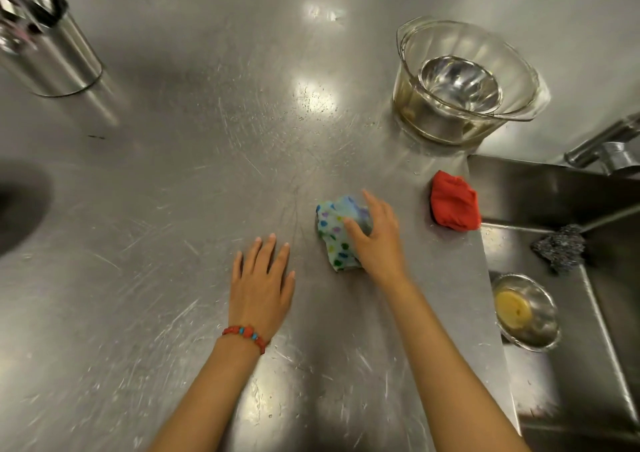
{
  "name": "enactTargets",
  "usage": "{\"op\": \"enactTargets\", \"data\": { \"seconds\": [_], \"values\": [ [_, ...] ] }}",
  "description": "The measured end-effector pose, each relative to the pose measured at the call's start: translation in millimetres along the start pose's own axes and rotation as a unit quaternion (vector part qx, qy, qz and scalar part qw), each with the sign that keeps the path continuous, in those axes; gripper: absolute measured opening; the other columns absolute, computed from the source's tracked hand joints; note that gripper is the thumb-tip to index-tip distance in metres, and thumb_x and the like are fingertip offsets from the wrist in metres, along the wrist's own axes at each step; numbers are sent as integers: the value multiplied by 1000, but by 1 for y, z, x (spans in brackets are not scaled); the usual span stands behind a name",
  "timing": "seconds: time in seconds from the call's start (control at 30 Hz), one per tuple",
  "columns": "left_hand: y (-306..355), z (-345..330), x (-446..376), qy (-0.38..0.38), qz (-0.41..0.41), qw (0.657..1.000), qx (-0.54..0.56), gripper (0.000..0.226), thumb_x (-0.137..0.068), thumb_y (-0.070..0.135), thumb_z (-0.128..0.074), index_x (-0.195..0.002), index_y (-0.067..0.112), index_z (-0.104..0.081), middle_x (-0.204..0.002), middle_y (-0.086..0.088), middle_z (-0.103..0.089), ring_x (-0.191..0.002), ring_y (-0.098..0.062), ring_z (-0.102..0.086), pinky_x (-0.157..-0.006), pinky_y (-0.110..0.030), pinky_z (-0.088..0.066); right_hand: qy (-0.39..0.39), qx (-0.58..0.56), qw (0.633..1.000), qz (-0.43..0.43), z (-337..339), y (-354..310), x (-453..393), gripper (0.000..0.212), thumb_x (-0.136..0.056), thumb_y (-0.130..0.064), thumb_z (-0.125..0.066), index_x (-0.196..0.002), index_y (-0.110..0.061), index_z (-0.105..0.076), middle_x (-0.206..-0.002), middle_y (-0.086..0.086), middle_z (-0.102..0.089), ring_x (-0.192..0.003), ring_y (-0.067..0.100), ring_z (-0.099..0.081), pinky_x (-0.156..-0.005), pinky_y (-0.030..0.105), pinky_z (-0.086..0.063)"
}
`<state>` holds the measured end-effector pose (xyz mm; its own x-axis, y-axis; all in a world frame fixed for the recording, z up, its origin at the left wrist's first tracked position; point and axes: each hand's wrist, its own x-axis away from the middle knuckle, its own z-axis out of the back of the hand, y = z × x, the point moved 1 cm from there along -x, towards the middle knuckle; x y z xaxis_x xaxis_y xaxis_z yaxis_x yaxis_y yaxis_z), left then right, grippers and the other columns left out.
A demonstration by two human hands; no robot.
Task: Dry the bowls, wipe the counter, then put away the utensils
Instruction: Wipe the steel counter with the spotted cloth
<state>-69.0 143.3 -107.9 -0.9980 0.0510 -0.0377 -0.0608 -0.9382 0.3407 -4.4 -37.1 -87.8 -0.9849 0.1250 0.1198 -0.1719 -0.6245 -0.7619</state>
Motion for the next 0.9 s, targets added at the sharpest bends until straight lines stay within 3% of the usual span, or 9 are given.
{"op": "enactTargets", "data": {
  "seconds": [0.13, 0.23, 0.3, 0.43, 0.57, 0.67, 0.73, 0.83, 0.9],
  "values": [
    [2, 4, 15, -27, -2, 1000, -6, 44, -86, 19, -61, -127, 7, -52, -138, -18, -47, -130, -37, -39, -106, -56, -27, -17, 156, 978, -140, 4, -1, 1, 55, -85, -45, -57, -119, -3, -51, -123, 20, -51, -116, 35, -43, -96, 39, -36],
    [3, 6, 24, -50, 1, 999, -12, 44, -85, 20, -61, -127, 7, -52, -138, -19, -46, -130, -38, -39, -107, -57, -25, -23, 55, 978, -200, 4, -11, -3, 39, -80, -39, -64, -89, -2, -59, -89, 13, -62, -84, 29, -59, -61, 30, -42],
    [4, 7, 30, -39, -5, 999, -12, 44, -78, 14, -70, -119, 4, -59, -129, -23, -54, -121, -43, -48, -98, -63, -33, -24, -27, 974, -223, 9, -13, 0, 32, -75, -32, -72, -63, -7, -55, -64, 5, -53, -56, 17, -51, -44, 25, -32],
    [5, 10, 44, -15, -19, 1000, -12, 42, -74, 14, -73, -113, 3, -63, -122, -23, -60, -113, -44, -54, -90, -64, -39, 6, -188, 957, -220, 24, -1, 27, 24, -74, -18, -74, -78, 5, -69, -66, 11, -65, -54, 16, -59, -52, 26, -45],
    [9, 8, 55, -15, -33, 999, -13, 45, -69, 11, -78, -111, 2, -64, -119, -23, -61, -111, -43, -56, -89, -63, -41, 65, -272, 937, -210, 65, 33, 60, 5, -79, -12, -70, -75, -8, -69, -49, -9, -67, -45, 1, -62, -43, 14, -48],
    [15, 6, 61, -14, -62, 997, -33, 33, -79, 20, -61, -107, 3, -66, -115, -22, -64, -106, -41, -60, -85, -61, -45, 105, -257, 936, -215, 109, 61, 80, 6, -78, -14, -71, -73, -16, -69, -52, -10, -69, -49, 1, -64, -45, 13, -50],
    [20, 7, 63, -33, -67, 996, -40, 42, -81, 28, -44, -106, 4, -67, -114, -21, -65, -105, -40, -61, -84, -60, -46, 114, -231, 938, -234, 127, 76, 89, 5, -78, -15, -72, -74, -14, -69, -65, 0, -71, -54, 9, -67, -49, 18, -54],
    [22, 3, 65, -48, -45, 998, -21, 38, -83, 21, -62, -117, 5, -60, -127, -21, -56, -119, -41, -50, -97, -61, -36, 106, -155, 949, -252, 131, 88, 95, 11, -79, -18, -71, -69, -15, -66, -83, 16, -70, -67, 24, -64, -68, 37, -55],
    [21, -1, 66, -55, -38, 998, -8, 43, -86, 20, -60, -127, 8, -51, -139, -18, -45, -131, -38, -37, -108, -56, -23, 108, -84, 962, -238, 127, 89, 97, 16, -82, -24, -68, -75, -11, -67, -84, 19, -70, -71, 27, -62, -70, 40, -52]
  ]
}}
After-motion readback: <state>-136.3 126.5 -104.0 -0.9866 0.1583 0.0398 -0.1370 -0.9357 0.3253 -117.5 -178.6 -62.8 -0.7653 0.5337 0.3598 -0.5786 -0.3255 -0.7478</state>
